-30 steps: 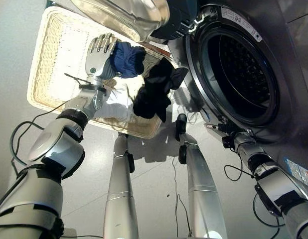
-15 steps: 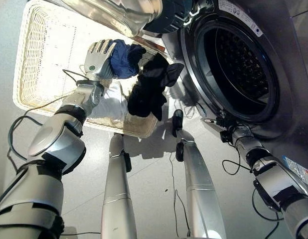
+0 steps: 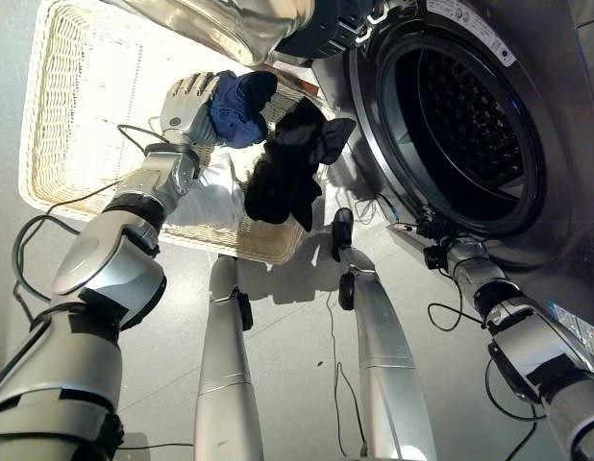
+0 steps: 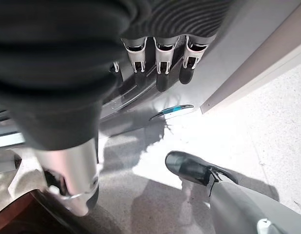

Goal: Put the clothes into the washing machine.

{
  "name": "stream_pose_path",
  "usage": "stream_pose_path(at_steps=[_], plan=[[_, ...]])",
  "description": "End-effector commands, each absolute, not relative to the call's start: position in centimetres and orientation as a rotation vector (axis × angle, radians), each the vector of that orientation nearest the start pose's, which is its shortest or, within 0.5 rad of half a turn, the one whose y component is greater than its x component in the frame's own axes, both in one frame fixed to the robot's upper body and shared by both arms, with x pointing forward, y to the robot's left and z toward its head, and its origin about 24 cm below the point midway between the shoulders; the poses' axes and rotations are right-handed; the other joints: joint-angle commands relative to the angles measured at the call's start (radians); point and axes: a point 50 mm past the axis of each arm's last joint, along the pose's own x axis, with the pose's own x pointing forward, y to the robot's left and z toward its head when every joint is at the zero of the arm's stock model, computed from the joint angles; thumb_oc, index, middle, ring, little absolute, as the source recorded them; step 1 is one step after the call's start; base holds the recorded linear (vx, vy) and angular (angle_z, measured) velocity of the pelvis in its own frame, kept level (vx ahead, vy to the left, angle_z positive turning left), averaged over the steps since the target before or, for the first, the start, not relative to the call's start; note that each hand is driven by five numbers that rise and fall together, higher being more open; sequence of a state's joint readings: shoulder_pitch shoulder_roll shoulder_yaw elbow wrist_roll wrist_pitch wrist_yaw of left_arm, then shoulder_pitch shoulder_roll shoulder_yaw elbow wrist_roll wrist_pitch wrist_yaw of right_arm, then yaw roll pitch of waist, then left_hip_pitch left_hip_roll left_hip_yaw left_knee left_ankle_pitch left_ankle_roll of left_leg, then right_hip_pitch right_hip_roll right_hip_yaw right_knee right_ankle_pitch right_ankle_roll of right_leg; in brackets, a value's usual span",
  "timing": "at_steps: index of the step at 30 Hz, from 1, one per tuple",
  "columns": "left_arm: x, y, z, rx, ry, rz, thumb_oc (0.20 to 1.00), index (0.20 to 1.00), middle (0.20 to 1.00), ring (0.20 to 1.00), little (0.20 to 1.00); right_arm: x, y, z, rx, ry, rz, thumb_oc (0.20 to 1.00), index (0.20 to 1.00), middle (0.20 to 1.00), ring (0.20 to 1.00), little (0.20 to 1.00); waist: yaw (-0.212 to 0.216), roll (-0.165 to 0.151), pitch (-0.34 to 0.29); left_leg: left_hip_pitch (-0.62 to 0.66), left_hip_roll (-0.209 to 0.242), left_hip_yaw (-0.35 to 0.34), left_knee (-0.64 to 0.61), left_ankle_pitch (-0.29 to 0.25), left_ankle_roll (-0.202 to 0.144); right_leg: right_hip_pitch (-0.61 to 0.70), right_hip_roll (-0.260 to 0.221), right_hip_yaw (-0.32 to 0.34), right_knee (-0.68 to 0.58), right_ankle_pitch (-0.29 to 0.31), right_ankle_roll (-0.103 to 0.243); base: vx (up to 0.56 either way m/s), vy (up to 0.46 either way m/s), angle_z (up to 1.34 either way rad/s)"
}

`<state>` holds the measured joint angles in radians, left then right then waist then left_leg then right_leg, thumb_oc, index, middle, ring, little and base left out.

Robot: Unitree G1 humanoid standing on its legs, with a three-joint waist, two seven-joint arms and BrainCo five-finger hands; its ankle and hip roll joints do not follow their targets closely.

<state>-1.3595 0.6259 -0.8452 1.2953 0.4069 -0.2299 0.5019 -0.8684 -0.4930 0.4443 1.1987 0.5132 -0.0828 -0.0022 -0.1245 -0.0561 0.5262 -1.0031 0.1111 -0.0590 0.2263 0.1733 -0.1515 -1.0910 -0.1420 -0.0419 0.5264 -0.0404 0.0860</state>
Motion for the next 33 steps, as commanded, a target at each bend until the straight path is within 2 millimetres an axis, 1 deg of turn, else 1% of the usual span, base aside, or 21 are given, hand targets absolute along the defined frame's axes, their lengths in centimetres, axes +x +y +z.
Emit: stream_pose_path(at_steps=[1, 5, 9, 10, 11, 16, 21, 24, 27, 30, 31, 32, 33], plan=[[41.5, 22.5, 26.6, 1.469, -0.447, 0.357, 0.2, 0.2, 0.2, 0.2, 0.2, 37.5, -25.9, 7.9, -0.255, 0.22, -0.123, 1.0, 1.0, 1.0, 1.0, 1.0, 0.013, -0.048, -0.006, -0.028, -0.04, 0.029, 0.14, -0.115, 0.048, 0.044, 0.074, 0.01, -0.184, 0.165, 0.026, 0.0, 0.0, 0.0], [41.3, 22.5, 27.0, 1.388, -0.496, 0.387, 0.2, 0.2, 0.2, 0.2, 0.2, 37.7, -25.6, 8.8, -0.222, 0.134, -0.135, 1.0, 1.0, 1.0, 1.0, 1.0, 0.014, -0.043, -0.006, -0.023, -0.039, 0.031, 0.135, -0.114, 0.047, 0.048, 0.073, 0.01, -0.186, 0.162, 0.026, 0.0, 0.0, 0.0], [40.9, 22.2, 27.2, 1.242, -0.592, 0.429, 0.2, 0.2, 0.2, 0.2, 0.2, 37.9, -25.0, 10.1, -0.144, 0.011, -0.137, 1.0, 1.0, 1.0, 1.0, 1.0, 0.017, -0.034, -0.006, -0.017, -0.041, 0.031, 0.133, -0.116, 0.043, 0.049, 0.073, 0.014, -0.181, 0.156, 0.027, 0.0, 0.0, 0.0], [40.9, 22.2, 27.2, 1.234, -0.596, 0.431, 0.2, 0.2, 0.2, 0.2, 0.2, 37.9, -24.9, 10.1, -0.138, 0.006, -0.136, 1.0, 1.0, 1.0, 1.0, 1.0, 0.018, -0.034, -0.006, -0.017, -0.042, 0.03, 0.133, -0.116, 0.043, 0.049, 0.073, 0.014, -0.181, 0.156, 0.027, 0.0, 0.0, 0.0], [40.6, 22.1, 27.2, 1.171, -0.645, 0.443, 0.2, 0.2, 0.2, 0.2, 0.2, 37.9, -24.3, 10.9, -0.089, -0.062, -0.124, 1.0, 1.0, 1.0, 1.0, 1.0, 0.021, -0.029, -0.006, -0.012, -0.044, 0.03, 0.128, -0.117, 0.041, 0.051, 0.071, 0.012, -0.181, 0.152, 0.028, 0.0, 0.0, 0.0], [39.9, 21.1, 26.3, 1.062, -0.753, 0.45, 0.2, 0.2, 0.2, 0.2, 0.2, 37.7, -22.5, 12.8, 0.044, -0.201, -0.078, 1.0, 1.0, 1.0, 1.0, 1.0, 0.033, -0.018, -0.006, -0.01, -0.055, 0.026, 0.124, -0.12, 0.039, 0.049, 0.065, 0.004, -0.176, 0.144, 0.027, 0.0, 0.0, 0.0], [38.6, 19.5, 24.7, 0.973, -0.879, 0.434, 0.2, 0.2, 0.2, 0.2, 0.2, 36.5, -20.1, 14.4, 0.19, -0.319, 0.021, 1.0, 1.0, 1.0, 1.0, 1.0, 0.044, -0.008, -0.006, -0.01, -0.063, 0.023, 0.119, -0.119, 0.036, 0.044, 0.058, -0.004, -0.166, 0.137, 0.026, 0.0, 0.0, 0.0], [37.7, 18.5, 24.0, 0.934, -0.96, 0.409, 0.2, 0.2, 0.2, 0.2, 0.2, 35.7, -19.1, 15.1, 0.269, -0.361, 0.105, 1.0, 1.0, 1.0, 1.0, 1.0, 0.05, -0.004, -0.006, -0.009, -0.064, 0.022, 0.118, -0.117, 0.037, 0.043, 0.054, -0.008, -0.161, 0.133, 0.026, 0.0, -0.003, 0.01], [36.5, 17.0, 23.2, 0.891, -1.05, 0.364, 0.2, 0.2, 0.2, 0.2, 0.2, 34.8, -17.9, 15.7, 0.354, -0.39, 0.204, 1.0, 1.0, 1.0, 1.0, 1.0, 0.059, 0.003, -0.006, -0.01, -0.069, 0.021, 0.116, -0.115, 0.039, 0.043, 0.048, -0.015, -0.157, 0.131, 0.029, 0.0, -0.003, 0.01], [35.3, 15.7, 23.3, 0.872, -1.147, 0.302, 0.2, 0.2, 0.2, 0.2, 0.2, 34.0, -17.0, 16.0, 0.429, -0.406, 0.299, 1.0, 1.0, 1.0, 1.0, 1.0, 0.065, 0.006, -0.006, -0.011, -0.072, 0.019, 0.12, -0.114, 0.043, 0.044, 0.043, -0.02, -0.151, 0.129, 0.03, 0.0, -0.011, 0.02], [35.2, 15.5, 23.3, 0.871, -1.157, 0.296, 0.2, 0.2, 0.2, 0.2, 0.2, 33.9, -17.0, 16.1, 0.437, -0.406, 0.308, 1.0, 1.0, 1.0, 1.0, 1.0, 0.066, 0.007, -0.006, -0.01, -0.073, 0.019, 0.12, -0.114, 0.043, 0.045, 0.043, -0.021, -0.151, 0.129, 0.031, 0.0, 0.0, 0.0], [34.4, 14.5, 23.6, 0.857, -1.218, 0.248, 0.2, 0.2, 0.2, 0.2, 0.2, 33.5, -16.4, 16.3, 0.479, -0.413, 0.371, 1.0, 1.0, 1.0, 1.0, 1.0, 0.071, 0.009, -0.006, -0.007, -0.074, 0.019, 0.12, -0.111, 0.044, 0.049, 0.038, -0.025, -0.148, 0.128, 0.032, 0.0, 0.0, 0.0], [34.2, 14.3, 23.6, 0.852, -1.233, 0.233, 0.2, 0.2, 0.2, 0.2, 0.2, 33.4, -16.2, 16.4, 0.49, -0.411, 0.391, 1.0, 1.0, 1.0, 1.0, 1.0, 0.072, 0.009, -0.006, -0.006, -0.074, 0.019, 0.119, -0.111, 0.045, 0.05, 0.037, -0.026, -0.147, 0.128, 0.032, 0.0, 0.0, 0.0]])
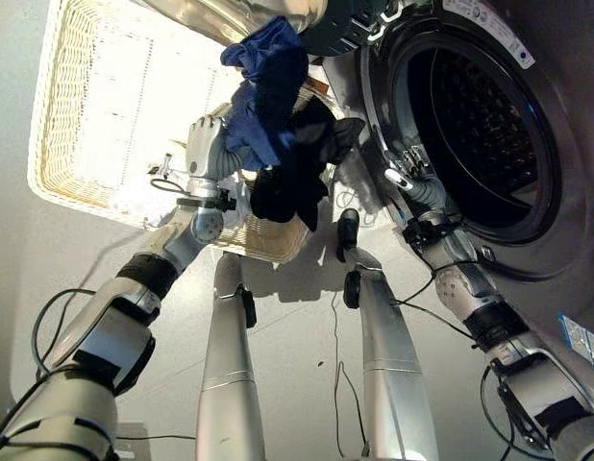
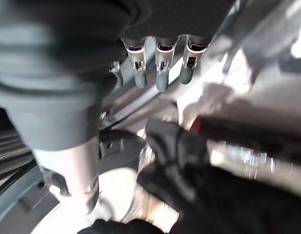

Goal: Put the clothes into the washing machine.

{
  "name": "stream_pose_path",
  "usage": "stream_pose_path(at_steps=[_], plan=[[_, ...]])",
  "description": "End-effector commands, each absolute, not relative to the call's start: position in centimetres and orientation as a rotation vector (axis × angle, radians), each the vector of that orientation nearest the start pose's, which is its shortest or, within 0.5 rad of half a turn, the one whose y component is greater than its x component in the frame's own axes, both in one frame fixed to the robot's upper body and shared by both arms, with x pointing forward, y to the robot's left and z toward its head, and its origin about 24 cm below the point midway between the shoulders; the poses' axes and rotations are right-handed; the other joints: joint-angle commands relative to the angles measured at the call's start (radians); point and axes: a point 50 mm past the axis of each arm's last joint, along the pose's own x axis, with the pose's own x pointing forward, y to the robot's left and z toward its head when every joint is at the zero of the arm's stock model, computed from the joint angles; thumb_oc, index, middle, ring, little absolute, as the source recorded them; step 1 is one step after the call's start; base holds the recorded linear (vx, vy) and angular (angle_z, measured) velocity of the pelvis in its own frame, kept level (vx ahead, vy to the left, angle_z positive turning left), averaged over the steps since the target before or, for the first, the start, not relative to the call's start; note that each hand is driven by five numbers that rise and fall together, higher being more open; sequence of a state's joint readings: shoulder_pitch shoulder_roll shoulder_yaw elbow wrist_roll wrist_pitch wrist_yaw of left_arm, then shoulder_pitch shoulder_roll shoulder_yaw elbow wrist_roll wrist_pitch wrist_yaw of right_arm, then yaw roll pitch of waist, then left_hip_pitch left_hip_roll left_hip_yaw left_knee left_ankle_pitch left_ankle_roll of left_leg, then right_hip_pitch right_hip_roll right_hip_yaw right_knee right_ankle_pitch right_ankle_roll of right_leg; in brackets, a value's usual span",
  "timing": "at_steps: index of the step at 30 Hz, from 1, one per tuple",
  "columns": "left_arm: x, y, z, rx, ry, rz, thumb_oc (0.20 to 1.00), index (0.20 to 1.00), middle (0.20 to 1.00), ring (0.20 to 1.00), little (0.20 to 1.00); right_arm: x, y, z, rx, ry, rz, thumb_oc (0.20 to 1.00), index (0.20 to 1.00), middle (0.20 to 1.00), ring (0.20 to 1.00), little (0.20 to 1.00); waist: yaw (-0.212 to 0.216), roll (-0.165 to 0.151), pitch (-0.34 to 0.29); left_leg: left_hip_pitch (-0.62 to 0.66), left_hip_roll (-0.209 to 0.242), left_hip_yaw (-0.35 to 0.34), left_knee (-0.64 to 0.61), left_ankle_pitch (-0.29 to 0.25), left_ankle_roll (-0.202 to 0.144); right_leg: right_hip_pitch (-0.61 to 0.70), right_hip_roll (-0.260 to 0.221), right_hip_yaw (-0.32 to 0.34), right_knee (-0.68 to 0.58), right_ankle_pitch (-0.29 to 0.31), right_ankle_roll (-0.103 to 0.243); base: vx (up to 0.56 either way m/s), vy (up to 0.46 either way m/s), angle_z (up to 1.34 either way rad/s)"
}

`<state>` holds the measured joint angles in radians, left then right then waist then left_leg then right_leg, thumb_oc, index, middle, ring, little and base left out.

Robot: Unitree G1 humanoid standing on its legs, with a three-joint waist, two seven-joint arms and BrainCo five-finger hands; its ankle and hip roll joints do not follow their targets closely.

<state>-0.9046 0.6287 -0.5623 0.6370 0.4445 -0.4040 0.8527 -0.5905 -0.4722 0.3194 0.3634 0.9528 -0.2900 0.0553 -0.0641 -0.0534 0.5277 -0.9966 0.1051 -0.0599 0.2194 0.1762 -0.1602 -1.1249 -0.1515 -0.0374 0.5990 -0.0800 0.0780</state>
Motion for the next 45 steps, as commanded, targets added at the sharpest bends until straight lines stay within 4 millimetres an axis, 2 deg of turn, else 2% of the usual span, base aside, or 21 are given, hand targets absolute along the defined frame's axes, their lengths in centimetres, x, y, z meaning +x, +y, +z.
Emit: stream_pose_path(at_steps=[1, 5, 12, 17, 22, 31, 38, 45], plan=[[33.7, 13.8, 23.8, 0.847, -1.272, 0.202, 0.2, 0.2, 0.2, 0.2, 0.2, 33.2, -15.8, 16.6, 0.504, -0.409, 0.427, 1.0, 1.0, 1.0, 1.0, 1.0, 0.014, 0.007, -0.008, -0.011, -0.069, 0.02, 0.126, -0.113, 0.054, 0.086, 0.044, -0.033, -0.219, 0.167, 0.041, 0.0, -0.023, 0.05], [31.9, 11.4, 24.9, 0.822, -1.403, 0.056, 0.2, 0.2, 0.2, 0.2, 0.2, 32.5, -14.1, 17.3, 0.53, -0.391, 0.578, 1.0, 1.0, 1.0, 1.0, 1.0, 0.02, 0.009, -0.008, -0.008, -0.074, 0.016, 0.124, -0.11, 0.058, 0.09, 0.037, -0.038, -0.22, 0.17, 0.044, 0.0, -0.022, 0.03], [29.8, 8.9, 25.9, 0.792, -1.5, -0.129, 0.2, 0.2, 0.2, 0.2, 0.2, 31.7, -11.9, 18.1, 0.55, -0.36, 0.75, 1.0, 1.0, 1.0, 1.0, 1.0, 0.026, 0.006, -0.008, -0.002, -0.08, 0.011, 0.122, -0.109, 0.062, 0.096, 0.031, -0.046, -0.224, 0.176, 0.049, 0.01, -0.028, 0.01], [29.1, 7.4, 26.0, 0.821, -1.51, -0.241, 0.2, 0.2, 0.2, 0.2, 0.2, 31.1, -10.5, 18.7, 0.565, -0.347, 0.847, 1.0, 1.0, 1.0, 1.0, 1.0, 0.027, 0.006, -0.008, 0.003, -0.086, 0.01, 0.119, -0.107, 0.064, 0.102, 0.028, -0.052, -0.231, 0.183, 0.052, 0.0, -0.015, 0.0], [28.9, 6.5, 25.9, 0.884, -1.512, -0.31, 0.2, 0.2, 0.2, 0.2, 0.2, 30.7, -10.0, 19.6, 0.62, -0.366, 0.924, 1.0, 1.0, 1.0, 1.0, 1.0, 0.028, 0.009, -0.008, 0.009, -0.088, 0.013, 0.114, -0.104, 0.064, 0.107, 0.026, -0.055, -0.239, 0.188, 0.057, 0.0, 0.0, 0.0], [29.3, 6.1, 25.9, 1.023, -1.487, -0.344, 0.2, 0.2, 0.2, 0.2, 0.2, 30.3, -10.1, 20.8, 0.715, -0.434, 0.998, 1.0, 1.0, 1.0, 1.0, 1.0, 0.027, 0.01, -0.008, 0.009, -0.089, 0.018, 0.113, -0.102, 0.064, 0.107, 0.021, -0.06, -0.244, 0.192, 0.061, 0.0, 0.0, 0.0], [30.0, 6.8, 26.1, 1.17, -1.499, -0.281, 0.2, 0.2, 0.2, 0.2, 0.2, 30.1, -10.9, 21.4, 0.775, -0.486, 1.039, 1.0, 1.0, 1.0, 1.0, 1.0, 0.028, 0.011, -0.008, 0.01, -0.087, 0.019, 0.113, -0.103, 0.061, 0.106, 0.014, -0.067, -0.243, 0.196, 0.065, 0.0, -0.005, 0.02], [30.4, 8.2, 26.5, 1.17, -1.525, -0.144, 0.2, 0.2, 0.2, 0.2, 0.2, 30.3, -11.8, 21.3, 0.775, -0.507, 1.01, 1.0, 1.0, 1.0, 1.0, 1.0, 0.028, 0.014, -0.008, 0.012, -0.084, 0.022, 0.109, -0.102, 0.059, 0.105, 0.01, -0.07, -0.245, 0.197, 0.065, 0.0, -0.001, 0.01]])
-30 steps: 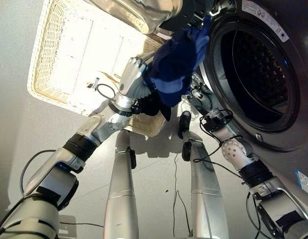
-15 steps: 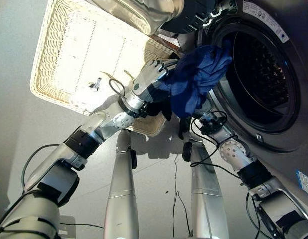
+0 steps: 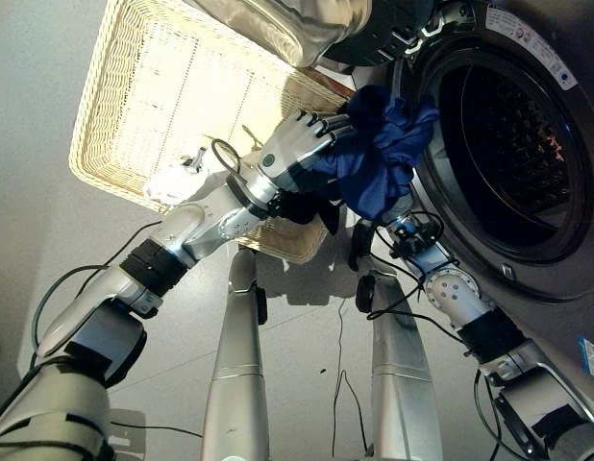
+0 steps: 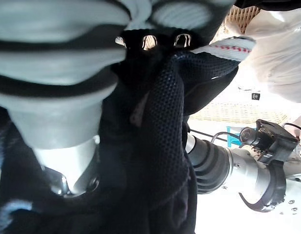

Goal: Put the clothes into the washing machine.

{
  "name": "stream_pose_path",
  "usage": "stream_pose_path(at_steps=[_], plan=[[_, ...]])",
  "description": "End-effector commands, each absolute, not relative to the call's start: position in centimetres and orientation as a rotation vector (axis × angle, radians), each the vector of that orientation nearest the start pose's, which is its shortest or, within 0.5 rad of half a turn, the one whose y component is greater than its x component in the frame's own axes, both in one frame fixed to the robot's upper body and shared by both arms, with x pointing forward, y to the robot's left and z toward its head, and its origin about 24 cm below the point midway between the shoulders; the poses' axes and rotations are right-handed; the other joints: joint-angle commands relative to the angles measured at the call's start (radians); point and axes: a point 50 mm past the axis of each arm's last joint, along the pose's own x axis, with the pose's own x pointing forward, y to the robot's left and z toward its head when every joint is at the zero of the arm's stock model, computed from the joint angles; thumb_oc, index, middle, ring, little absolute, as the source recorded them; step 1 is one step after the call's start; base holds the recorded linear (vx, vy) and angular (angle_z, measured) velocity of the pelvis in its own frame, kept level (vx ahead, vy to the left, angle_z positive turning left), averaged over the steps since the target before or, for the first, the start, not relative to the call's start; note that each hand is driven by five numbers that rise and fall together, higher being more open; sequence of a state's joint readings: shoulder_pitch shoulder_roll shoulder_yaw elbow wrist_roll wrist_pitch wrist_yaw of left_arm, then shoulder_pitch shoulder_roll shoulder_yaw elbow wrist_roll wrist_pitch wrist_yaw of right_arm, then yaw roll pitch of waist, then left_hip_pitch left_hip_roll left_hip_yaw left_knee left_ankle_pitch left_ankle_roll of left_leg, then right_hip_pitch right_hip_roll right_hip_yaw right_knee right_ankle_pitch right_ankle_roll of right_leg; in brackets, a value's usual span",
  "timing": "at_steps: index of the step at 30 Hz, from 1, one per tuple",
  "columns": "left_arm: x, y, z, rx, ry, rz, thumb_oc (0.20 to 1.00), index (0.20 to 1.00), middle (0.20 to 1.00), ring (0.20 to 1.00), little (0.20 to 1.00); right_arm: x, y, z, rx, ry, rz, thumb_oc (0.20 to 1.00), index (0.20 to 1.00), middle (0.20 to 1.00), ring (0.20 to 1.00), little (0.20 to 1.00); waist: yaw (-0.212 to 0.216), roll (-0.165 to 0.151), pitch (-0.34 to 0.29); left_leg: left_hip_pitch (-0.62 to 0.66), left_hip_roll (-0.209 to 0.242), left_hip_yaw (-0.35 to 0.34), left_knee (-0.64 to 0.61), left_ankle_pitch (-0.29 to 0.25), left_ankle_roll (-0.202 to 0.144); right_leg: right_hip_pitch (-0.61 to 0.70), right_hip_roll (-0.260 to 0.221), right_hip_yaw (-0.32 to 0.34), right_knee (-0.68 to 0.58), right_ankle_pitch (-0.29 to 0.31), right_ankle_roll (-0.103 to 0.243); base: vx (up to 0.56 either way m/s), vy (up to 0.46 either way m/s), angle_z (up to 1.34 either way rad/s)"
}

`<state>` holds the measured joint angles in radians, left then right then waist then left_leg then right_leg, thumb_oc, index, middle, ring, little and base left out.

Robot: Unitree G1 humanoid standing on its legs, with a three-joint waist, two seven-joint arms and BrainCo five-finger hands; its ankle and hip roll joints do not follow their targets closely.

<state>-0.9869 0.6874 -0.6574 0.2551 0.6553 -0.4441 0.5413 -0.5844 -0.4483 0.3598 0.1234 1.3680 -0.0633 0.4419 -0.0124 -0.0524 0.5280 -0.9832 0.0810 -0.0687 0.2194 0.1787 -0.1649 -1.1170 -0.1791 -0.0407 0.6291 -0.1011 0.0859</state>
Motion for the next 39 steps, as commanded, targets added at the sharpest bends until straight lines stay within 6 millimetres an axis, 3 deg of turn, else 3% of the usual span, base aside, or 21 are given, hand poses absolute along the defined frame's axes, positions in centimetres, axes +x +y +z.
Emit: stream_pose_path(at_steps=[1, 8, 33, 34, 35, 36, 39], plan=[[30.4, 8.4, 26.6, 1.162, -1.538, -0.112, 0.2, 0.2, 0.2, 0.2, 0.2, 30.3, -11.9, 21.2, 0.773, -0.506, 1.006, 1.0, 1.0, 1.0, 1.0, 1.0, -0.023, 0.013, -0.008, -0.003, -0.061, 0.03, 0.111, -0.105, 0.063, 0.096, 0.037, -0.067, -0.275, 0.218, 0.057, 0.0, 0.0, 0.0], [30.3, 9.5, 27.0, 1.109, -1.59, 0.02, 0.2, 0.2, 0.2, 0.2, 0.2, 30.3, -11.9, 20.9, 0.735, -0.496, 0.986, 1.0, 1.0, 1.0, 1.0, 1.0, -0.017, 0.015, -0.008, -0.005, -0.061, 0.03, 0.107, -0.103, 0.061, 0.094, 0.033, -0.073, -0.273, 0.216, 0.057, 0.0, 0.0, 0.0], [30.6, 8.5, 26.8, 1.27, -1.535, -0.09, 0.2, 0.2, 0.2, 0.2, 0.2, 29.2, -10.4, 21.8, 0.802, -0.504, 1.175, 1.0, 1.0, 1.0, 1.0, 1.0, -0.019, 0.022, -0.008, -0.011, -0.062, 0.036, 0.105, -0.099, 0.061, 0.086, 0.036, -0.077, -0.269, 0.217, 0.059, 0.0, 0.0, 0.0], [30.6, 8.4, 26.8, 1.278, -1.529, -0.105, 0.2, 0.2, 0.2, 0.2, 0.2, 29.1, -10.3, 21.8, 0.801, -0.51, 1.18, 0.815, 0.815, 0.815, 0.815, 0.815, -0.02, 0.022, -0.008, -0.01, -0.062, 0.036, 0.104, -0.099, 0.062, 0.086, 0.036, -0.077, -0.269, 0.219, 0.059, 0.0, 0.0, 0.0], [30.6, 8.4, 26.7, 1.286, -1.526, -0.112, 0.2, 0.2, 0.2, 0.2, 0.2, 29.1, -10.3, 21.8, 0.803, -0.512, 1.183, 0.442, 0.442, 0.442, 0.442, 0.442, -0.02, 0.022, -0.008, -0.011, -0.062, 0.036, 0.105, -0.099, 0.061, 0.085, 0.036, -0.076, -0.269, 0.219, 0.059, 0.0, 0.0, 0.0], [30.6, 8.4, 26.7, 1.286, -1.524, -0.118, 0.2, 0.2, 0.2, 0.2, 0.2, 29.1, -10.3, 21.8, 0.806, -0.513, 1.187, 0.2, 0.2, 0.2, 0.2, 0.2, -0.021, 0.023, -0.008, -0.011, -0.061, 0.037, 0.106, -0.098, 0.061, 0.085, 0.037, -0.077, -0.269, 0.219, 0.059, 0.0, 0.0, 0.0], [30.6, 8.4, 26.7, 1.289, -1.52, -0.124, 0.2, 0.2, 0.2, 0.2, 0.2, 29.0, -10.2, 21.9, 0.804, -0.519, 1.196, 0.2, 0.2, 0.2, 0.2, 0.2, -0.021, 0.025, -0.008, -0.009, -0.061, 0.039, 0.103, -0.098, 0.06, 0.086, 0.038, -0.077, -0.27, 0.217, 0.058, 0.0, 0.0, 0.0]])
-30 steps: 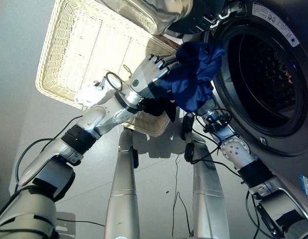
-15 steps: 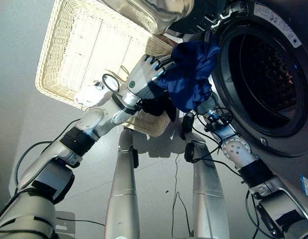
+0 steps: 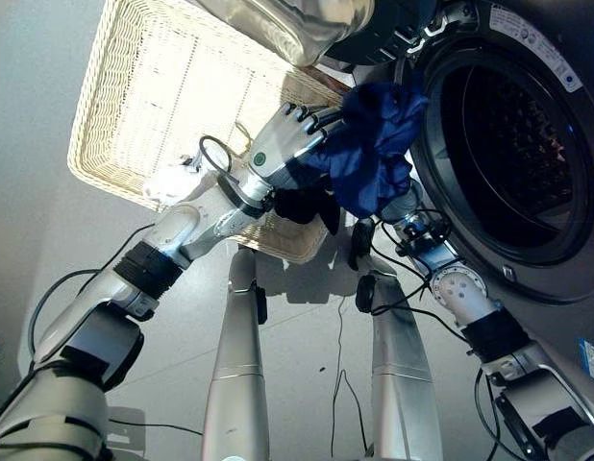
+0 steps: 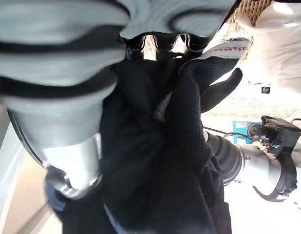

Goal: Put the clothes into the washing machine.

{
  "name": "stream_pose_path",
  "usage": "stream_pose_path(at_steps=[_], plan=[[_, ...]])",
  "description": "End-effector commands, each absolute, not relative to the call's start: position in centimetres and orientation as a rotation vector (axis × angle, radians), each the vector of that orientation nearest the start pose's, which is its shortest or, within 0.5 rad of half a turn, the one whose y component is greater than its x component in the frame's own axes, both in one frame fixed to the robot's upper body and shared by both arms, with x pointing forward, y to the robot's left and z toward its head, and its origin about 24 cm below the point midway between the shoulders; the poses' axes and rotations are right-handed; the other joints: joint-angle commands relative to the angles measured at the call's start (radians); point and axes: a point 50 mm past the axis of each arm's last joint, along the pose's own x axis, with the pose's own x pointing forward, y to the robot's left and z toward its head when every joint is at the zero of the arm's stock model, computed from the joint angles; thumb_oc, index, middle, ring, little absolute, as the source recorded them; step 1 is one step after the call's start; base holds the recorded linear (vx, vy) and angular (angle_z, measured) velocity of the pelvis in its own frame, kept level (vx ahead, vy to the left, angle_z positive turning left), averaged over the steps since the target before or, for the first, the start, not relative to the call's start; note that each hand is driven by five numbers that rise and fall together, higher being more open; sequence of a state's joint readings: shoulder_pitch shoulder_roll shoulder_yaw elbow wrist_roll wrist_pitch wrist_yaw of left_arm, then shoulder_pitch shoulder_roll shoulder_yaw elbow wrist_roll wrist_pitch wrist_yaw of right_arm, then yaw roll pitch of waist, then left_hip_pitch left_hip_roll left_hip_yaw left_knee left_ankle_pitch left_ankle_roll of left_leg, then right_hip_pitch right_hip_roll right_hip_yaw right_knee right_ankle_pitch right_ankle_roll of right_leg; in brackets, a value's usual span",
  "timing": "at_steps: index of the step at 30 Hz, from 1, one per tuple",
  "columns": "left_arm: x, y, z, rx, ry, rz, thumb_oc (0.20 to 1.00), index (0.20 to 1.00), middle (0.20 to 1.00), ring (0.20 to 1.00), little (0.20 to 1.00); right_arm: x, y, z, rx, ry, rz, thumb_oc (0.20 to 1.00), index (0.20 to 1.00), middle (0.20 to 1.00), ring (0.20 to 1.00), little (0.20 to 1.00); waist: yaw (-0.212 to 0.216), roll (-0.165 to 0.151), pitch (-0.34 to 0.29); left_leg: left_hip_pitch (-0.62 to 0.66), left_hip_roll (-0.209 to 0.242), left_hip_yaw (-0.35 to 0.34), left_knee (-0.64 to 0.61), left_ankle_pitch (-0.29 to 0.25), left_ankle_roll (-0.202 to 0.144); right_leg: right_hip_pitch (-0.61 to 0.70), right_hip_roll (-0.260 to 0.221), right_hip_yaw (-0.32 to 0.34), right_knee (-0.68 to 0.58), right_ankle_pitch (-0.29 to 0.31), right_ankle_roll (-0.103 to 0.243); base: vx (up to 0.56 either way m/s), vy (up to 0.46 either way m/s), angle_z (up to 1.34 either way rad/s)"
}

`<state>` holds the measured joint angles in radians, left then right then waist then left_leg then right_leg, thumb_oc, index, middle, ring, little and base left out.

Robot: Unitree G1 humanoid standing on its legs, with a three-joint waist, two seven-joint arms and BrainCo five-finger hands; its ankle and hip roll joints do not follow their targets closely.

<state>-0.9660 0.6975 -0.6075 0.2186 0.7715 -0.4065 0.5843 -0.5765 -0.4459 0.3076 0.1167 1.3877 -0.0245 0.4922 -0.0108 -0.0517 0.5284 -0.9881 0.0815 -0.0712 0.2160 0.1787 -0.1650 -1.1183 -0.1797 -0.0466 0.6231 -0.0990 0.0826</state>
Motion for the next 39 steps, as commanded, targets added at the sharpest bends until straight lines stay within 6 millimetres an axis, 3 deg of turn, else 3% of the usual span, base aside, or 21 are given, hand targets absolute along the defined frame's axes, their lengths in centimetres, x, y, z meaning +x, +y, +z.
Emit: stream_pose_path(at_steps=[1, 14, 15, 16, 23, 30, 39], plan=[[30.6, 8.4, 26.7, 1.287, -1.518, -0.126, 0.2, 0.2, 0.2, 0.2, 0.2, 29.0, -10.1, 21.9, 0.804, -0.521, 1.199, 0.2, 0.2, 0.2, 0.2, 0.2, -0.022, 0.026, -0.008, -0.007, -0.061, 0.041, 0.108, -0.098, 0.06, 0.086, 0.038, -0.071, -0.263, 0.215, 0.061, 0.0, 0.0, 0.0], [30.7, 8.4, 26.7, 1.275, -1.514, -0.096, 0.2, 0.2, 0.2, 0.2, 0.2, 28.9, -9.8, 22.0, 0.814, -0.54, 1.212, 0.2, 0.2, 0.2, 0.2, 0.2, -0.021, 0.028, -0.008, -0.012, -0.061, 0.045, 0.111, -0.095, 0.06, 0.083, 0.039, -0.073, -0.262, 0.215, 0.06, 0.0, 0.0, 0.0], [30.8, 8.5, 26.7, 1.269, -1.509, -0.084, 0.288, 0.288, 0.288, 0.288, 0.288, 28.9, -9.8, 22.0, 0.817, -0.543, 1.212, 0.2, 0.2, 0.2, 0.2, 0.2, -0.021, 0.028, -0.008, -0.012, -0.061, 0.044, 0.112, -0.095, 0.06, 0.082, 0.039, -0.073, -0.262, 0.214, 0.06, 0.0, 0.0, 0.0], [30.8, 8.7, 26.7, 1.25, -1.505, -0.062, 1.0, 1.0, 1.0, 1.0, 1.0, 28.9, -9.9, 22.1, 0.82, -0.545, 1.213, 0.2, 0.2, 0.2, 0.2, 0.2, -0.021, 0.028, -0.008, -0.012, -0.062, 0.044, 0.113, -0.096, 0.06, 0.083, 0.04, -0.072, -0.262, 0.215, 0.059, 0.0, 0.0, 0.0], [30.9, 9.7, 26.9, 1.146, -1.533, 0.105, 1.0, 1.0, 1.0, 1.0, 1.0, 28.9, -9.7, 22.2, 0.829, -0.558, 1.216, 0.2, 0.2, 0.2, 0.2, 0.2, -0.015, 0.029, -0.008, -0.011, -0.062, 0.04, 0.107, -0.094, 0.06, 0.082, 0.039, -0.073, -0.26, 0.214, 0.059, 0.0, 0.0, 0.0], [30.2, 9.9, 26.8, 0.929, -1.549, 0.141, 1.0, 1.0, 1.0, 1.0, 1.0, 28.9, -9.6, 22.2, 0.85, -0.572, 1.202, 0.2, 0.2, 0.2, 0.2, 0.2, -0.007, 0.027, -0.008, -0.009, -0.068, 0.032, 0.102, -0.09, 0.062, 0.084, 0.038, -0.078, -0.26, 0.215, 0.06, 0.0, 0.0, 0.0], [28.9, 9.0, 26.6, 0.748, -1.555, 0.005, 1.0, 1.0, 1.0, 1.0, 1.0, 28.9, -9.6, 22.5, 0.893, -0.597, 1.182, 0.2, 0.2, 0.2, 0.2, 0.2, -0.001, 0.023, -0.008, -0.011, -0.075, 0.027, 0.101, -0.09, 0.065, 0.083, 0.039, -0.083, -0.256, 0.216, 0.059, 0.0, 0.0, 0.0]])
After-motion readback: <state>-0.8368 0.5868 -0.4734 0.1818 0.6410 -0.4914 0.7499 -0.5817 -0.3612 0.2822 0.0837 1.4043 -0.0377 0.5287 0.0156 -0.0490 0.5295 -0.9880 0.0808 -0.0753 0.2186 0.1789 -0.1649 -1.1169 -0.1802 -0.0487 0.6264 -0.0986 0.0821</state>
